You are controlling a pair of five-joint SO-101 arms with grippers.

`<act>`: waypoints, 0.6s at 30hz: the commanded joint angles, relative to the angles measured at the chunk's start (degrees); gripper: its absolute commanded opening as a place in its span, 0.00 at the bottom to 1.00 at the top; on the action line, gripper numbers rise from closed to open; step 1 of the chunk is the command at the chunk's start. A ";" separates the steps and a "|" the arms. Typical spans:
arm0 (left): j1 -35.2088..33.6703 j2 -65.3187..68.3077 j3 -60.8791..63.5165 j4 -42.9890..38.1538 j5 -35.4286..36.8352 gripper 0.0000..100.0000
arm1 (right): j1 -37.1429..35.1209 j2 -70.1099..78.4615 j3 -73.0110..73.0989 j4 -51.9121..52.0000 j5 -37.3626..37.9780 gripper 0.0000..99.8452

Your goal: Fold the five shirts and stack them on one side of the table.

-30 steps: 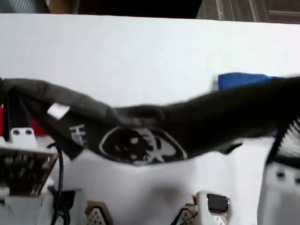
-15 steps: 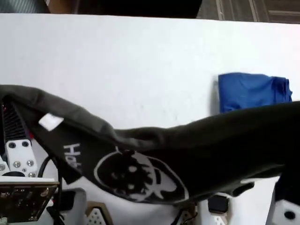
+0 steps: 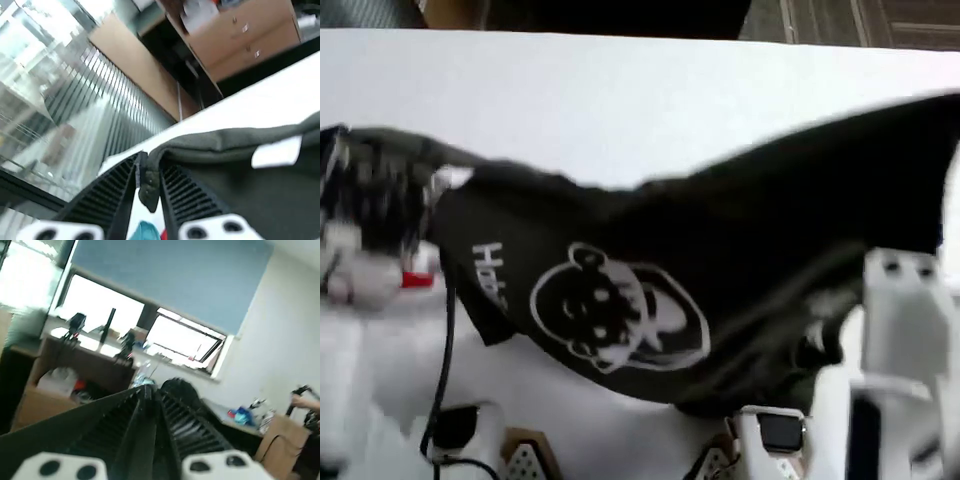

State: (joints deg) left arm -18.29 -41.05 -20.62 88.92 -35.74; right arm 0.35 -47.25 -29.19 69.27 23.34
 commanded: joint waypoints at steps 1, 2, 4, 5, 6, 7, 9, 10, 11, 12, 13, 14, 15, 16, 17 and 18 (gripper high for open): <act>-1.05 5.10 0.22 -2.46 0.00 0.03 | -1.10 3.30 4.84 -4.26 0.18 0.02; -1.05 6.86 0.13 -2.46 0.00 0.03 | -1.10 3.82 6.51 -5.67 0.18 0.02; -0.88 10.64 0.04 -2.46 0.00 0.03 | -1.10 4.97 9.93 -7.96 0.18 0.02; -0.79 12.75 -0.04 -2.46 0.00 0.03 | -1.10 5.41 11.52 -9.01 0.18 0.02; -0.79 14.77 -0.22 -2.46 0.00 0.03 | -1.10 5.93 13.10 -10.07 0.18 0.02; -0.70 16.79 -0.31 -2.55 0.00 0.03 | -1.10 6.46 14.68 -11.21 0.18 0.02; -0.62 20.75 -0.22 -3.60 -0.09 0.03 | -1.10 7.69 17.93 -13.58 0.18 0.02; -0.44 22.68 -0.22 -4.40 -0.09 0.03 | -1.10 8.40 19.60 -14.81 0.18 0.02; -0.26 24.70 -0.22 -5.36 -0.09 0.03 | -1.19 9.19 21.10 -16.13 0.18 0.02; 0.00 26.55 -0.22 -6.24 -0.09 0.03 | -1.19 10.07 22.51 -17.36 0.18 0.02; 0.18 28.40 -0.22 -7.12 -0.09 0.03 | -1.19 11.21 23.74 -18.59 0.18 0.02; 0.70 30.24 -0.22 -8.00 -0.09 0.03 | -1.19 12.35 24.97 -19.91 0.18 0.02; 1.05 32.00 -0.31 -8.97 -0.09 0.03 | -1.19 13.76 26.02 -21.05 0.18 0.02; 1.49 33.85 -0.31 -9.76 -0.09 0.03 | -1.19 15.25 26.81 -22.29 0.18 0.02; 1.93 35.60 -0.31 -10.90 -0.09 0.03 | -1.19 16.84 27.52 -23.43 0.18 0.02; 2.37 37.36 -0.31 -12.22 -0.09 0.03 | -1.19 18.68 27.87 -24.22 0.18 0.02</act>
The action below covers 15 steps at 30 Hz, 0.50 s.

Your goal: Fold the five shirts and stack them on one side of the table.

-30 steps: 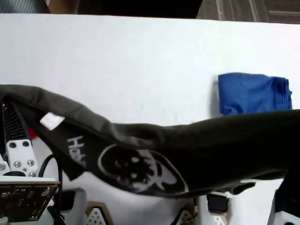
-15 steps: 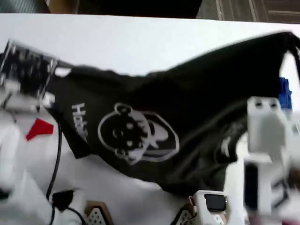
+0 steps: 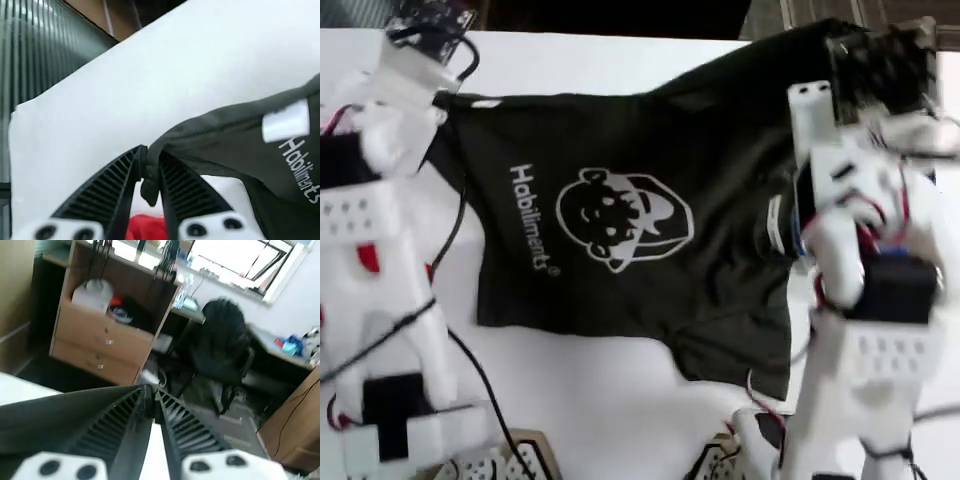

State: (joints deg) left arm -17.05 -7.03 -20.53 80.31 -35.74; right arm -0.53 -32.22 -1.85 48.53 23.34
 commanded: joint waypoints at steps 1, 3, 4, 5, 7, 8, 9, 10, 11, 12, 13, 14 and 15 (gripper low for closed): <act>1.58 5.19 -0.40 -4.92 -0.09 0.03 | -0.31 5.49 0.53 -4.26 0.18 0.02; 2.64 8.88 -1.89 -6.68 -0.09 0.03 | -0.31 9.27 0.26 -5.58 0.26 0.02; 3.08 10.90 -3.56 -6.95 -0.09 0.03 | -0.31 11.12 0.18 -6.55 0.35 0.02; 3.43 13.01 -5.76 -7.03 -0.09 0.03 | -0.22 12.88 -0.26 -7.60 0.88 0.02; 3.78 17.67 -11.47 -6.77 0.00 0.03 | -0.31 16.48 -1.41 -8.92 2.64 0.02; 3.78 20.13 -14.11 -6.77 0.00 0.03 | -0.31 18.24 -2.64 -9.27 3.08 0.02; 3.78 22.68 -17.01 -6.77 0.00 0.03 | -0.31 20.18 -3.96 -9.45 3.25 0.02; 3.78 25.14 -19.91 -6.33 0.00 0.03 | -0.31 22.02 -5.63 -9.45 3.34 0.02; 3.78 27.87 -22.90 -5.80 0.00 0.03 | -0.22 23.96 -7.38 -9.27 3.34 0.02; 3.78 30.51 -26.15 -5.10 0.00 0.03 | -0.04 25.98 -9.23 -9.19 3.34 0.02; 3.87 33.05 -29.32 -4.48 0.00 0.03 | -0.04 28.00 -11.16 -9.10 3.25 0.02; 3.96 35.60 -32.66 -3.96 0.00 0.03 | 0.04 30.02 -13.01 -9.01 3.25 0.02; 4.22 37.89 -35.91 -3.34 0.00 0.03 | 0.04 31.96 -14.68 -9.01 3.25 0.02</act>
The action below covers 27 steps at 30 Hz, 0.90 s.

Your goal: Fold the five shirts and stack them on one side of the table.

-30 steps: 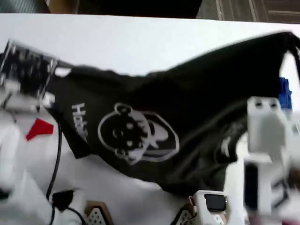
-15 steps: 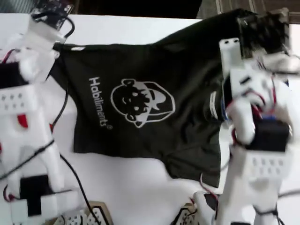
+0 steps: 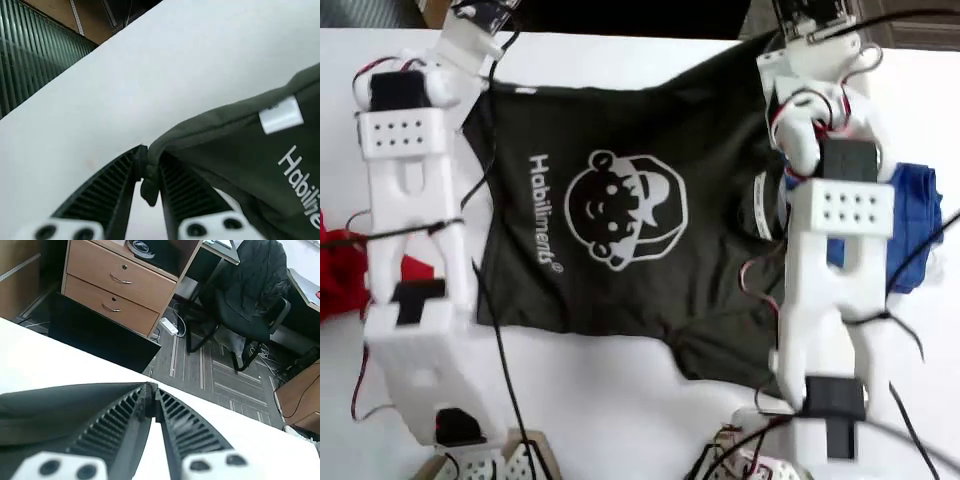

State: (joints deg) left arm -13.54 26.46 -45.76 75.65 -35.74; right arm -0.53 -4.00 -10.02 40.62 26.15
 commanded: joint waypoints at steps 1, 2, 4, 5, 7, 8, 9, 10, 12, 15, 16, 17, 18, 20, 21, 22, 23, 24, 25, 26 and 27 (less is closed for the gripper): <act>0.97 6.68 -13.93 1.93 0.09 0.03 | 0.04 5.76 -8.18 -1.10 0.44 0.02; 1.41 8.88 -16.92 2.73 0.09 0.03 | 0.04 7.60 -9.85 -0.84 0.53 0.02; 2.29 12.84 -21.76 4.31 0.09 0.03 | 0.04 11.03 -13.36 1.01 0.53 0.02; 2.46 14.77 -23.52 5.10 0.09 0.03 | 0.04 12.62 -15.03 2.33 0.53 0.02; 2.81 18.55 -25.10 6.24 0.09 0.03 | 0.13 15.78 -17.67 5.23 0.53 0.02; 2.81 20.04 -25.36 7.03 0.09 0.03 | 0.13 17.10 -18.64 6.81 0.53 0.02; 2.73 21.54 -25.54 7.91 0.00 0.03 | 0.13 18.33 -19.34 8.31 0.62 0.02; 2.73 22.59 -25.63 9.05 0.00 0.03 | 0.13 19.30 -19.96 9.89 0.62 0.02; 2.81 23.82 -25.71 11.78 -0.09 0.03 | 0.13 20.79 -20.84 13.05 0.62 0.02; 3.08 23.82 -25.71 17.93 -1.85 0.03 | 0.13 22.20 -21.10 18.15 0.62 0.02; 3.34 23.91 -25.71 20.22 -2.73 0.03 | 0.13 22.55 -21.10 19.91 0.70 0.02; 3.43 23.91 -25.71 22.68 -3.87 0.03 | 0.13 22.64 -21.10 21.49 0.70 0.02; 3.43 24.00 -25.71 25.05 -4.84 0.03 | 0.22 22.64 -21.10 22.99 0.70 0.02; 3.25 23.91 -24.84 26.90 -6.07 0.03 | 0.13 22.20 -21.10 25.71 0.70 0.02; 2.73 23.74 -24.57 26.81 -6.24 0.03 | 0.04 21.85 -21.19 27.12 0.70 0.02; 2.20 23.38 -24.22 26.81 -6.33 0.03 | -0.04 20.97 -21.19 28.53 0.70 0.02; 1.85 22.59 -23.52 26.90 -6.33 0.03 | -0.22 19.82 -21.10 29.93 0.70 0.02; 1.67 21.54 -22.46 26.90 -6.33 0.03 | -0.22 18.59 -21.01 31.34 0.70 0.02; 1.49 20.13 -20.79 26.90 -6.33 0.03 | -0.22 17.27 -21.10 32.84 0.70 0.02; 1.49 18.29 -18.77 26.90 -6.33 0.03 | -0.31 15.69 -21.10 34.24 0.70 0.02; 1.58 16.00 -16.22 26.90 -6.42 0.03 | -0.31 13.93 -20.92 35.82 0.70 0.02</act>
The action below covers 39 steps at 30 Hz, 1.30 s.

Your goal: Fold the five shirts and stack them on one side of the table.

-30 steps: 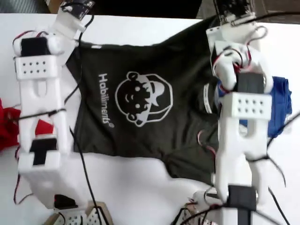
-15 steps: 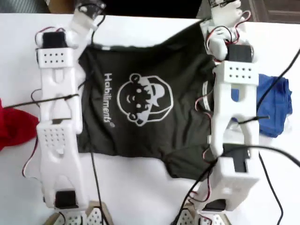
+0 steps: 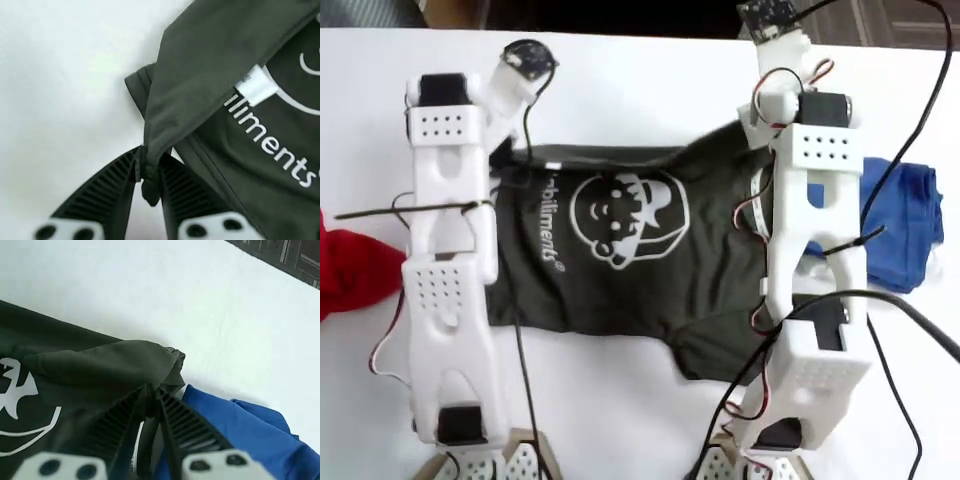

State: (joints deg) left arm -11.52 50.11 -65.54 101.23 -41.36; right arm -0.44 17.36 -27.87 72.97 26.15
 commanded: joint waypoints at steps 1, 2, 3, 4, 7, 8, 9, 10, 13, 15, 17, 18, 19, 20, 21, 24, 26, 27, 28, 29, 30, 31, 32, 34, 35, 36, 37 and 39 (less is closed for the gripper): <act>-0.26 -10.29 6.73 1.32 -0.79 0.03 | -0.48 -9.10 -2.90 5.14 0.70 0.02; -0.09 -13.01 10.07 1.32 -0.79 0.03 | -1.01 -10.68 -2.81 7.34 0.70 0.02; 0.44 -15.91 13.67 1.32 -0.88 0.03 | -1.36 -12.26 -2.81 9.54 0.70 0.02; 0.79 -18.90 17.45 1.23 -0.88 0.03 | -1.71 -13.76 -2.81 11.74 0.70 0.02; 1.32 -27.52 29.14 1.14 -0.97 0.03 | -2.42 -17.98 -2.81 17.54 0.70 0.02; 1.23 -30.15 32.75 1.14 -0.97 0.03 | -2.59 -19.12 -2.81 19.47 0.70 0.02; 1.14 -32.62 36.35 1.05 -1.32 0.03 | -2.86 -20.26 -2.81 21.49 0.70 0.02; 0.97 -34.90 39.60 1.05 -2.37 0.03 | -2.95 -21.14 -2.73 23.25 0.70 0.02; 0.18 -40.70 48.75 1.05 -4.31 0.03 | -2.59 -24.66 1.14 24.84 0.62 0.02; -0.44 -43.52 53.14 0.97 -4.66 0.03 | -2.86 -28.44 7.38 24.84 0.70 0.02; -0.97 -45.54 56.75 0.97 -4.66 0.03 | -3.74 -32.92 15.21 24.66 0.70 0.02; -0.97 -46.33 58.24 0.97 -4.66 0.03 | -4.53 -35.47 19.16 24.04 0.70 0.02; -0.97 -47.12 59.74 0.97 -4.66 0.03 | -5.14 -38.29 23.30 23.08 0.70 0.02; -0.97 -47.74 61.41 0.97 -4.66 0.03 | -5.85 -41.45 27.34 22.02 0.70 0.02; -0.97 -48.44 62.90 0.97 -4.66 0.03 | -6.37 -44.70 31.38 20.88 0.70 0.02; -0.88 -50.55 67.30 0.44 -4.66 0.03 | -8.40 -54.37 42.37 18.51 0.70 0.02; -0.88 -52.31 70.11 0.18 -4.75 0.03 | -8.84 -59.56 48.26 18.15 0.70 0.02; -0.88 -53.10 71.52 0.18 -5.10 0.03 | -8.75 -61.76 50.73 17.89 0.70 0.02; -0.88 -53.80 72.84 0.18 -5.98 0.03 | -8.48 -63.60 52.84 17.54 1.41 0.02; -0.88 -54.42 74.15 -0.09 -6.68 0.03 | -8.40 -65.19 54.95 17.45 2.73 0.02; -0.97 -54.68 75.56 -1.14 -6.86 0.03 | -8.40 -66.51 56.88 17.36 3.52 0.02; -0.97 -54.86 77.14 -2.46 -6.86 0.03 | -8.40 -67.65 58.55 17.36 3.96 0.02; -0.97 -54.86 78.99 -3.96 -6.86 0.03 | -8.40 -68.79 59.96 17.36 4.13 0.02; -0.97 -54.68 83.03 -7.03 -6.77 0.03 | -8.31 -70.37 62.24 16.57 4.40 0.02; -0.97 -54.68 85.32 -8.88 -6.77 0.03 | -7.96 -70.90 62.77 16.48 4.48 0.02; -0.97 -54.68 87.25 -10.90 -6.86 0.03 | -7.34 -71.16 63.38 15.87 5.27 0.02; -0.97 -54.68 89.10 -12.84 -7.03 0.03 | -6.81 -71.34 64.00 15.16 6.51 0.02; -0.97 -54.68 91.82 -15.56 -7.03 0.03 | -5.05 -71.25 66.02 13.58 8.09 0.02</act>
State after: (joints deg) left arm -12.13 -2.02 23.52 89.36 -47.69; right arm -7.56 -52.26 37.01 88.62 32.31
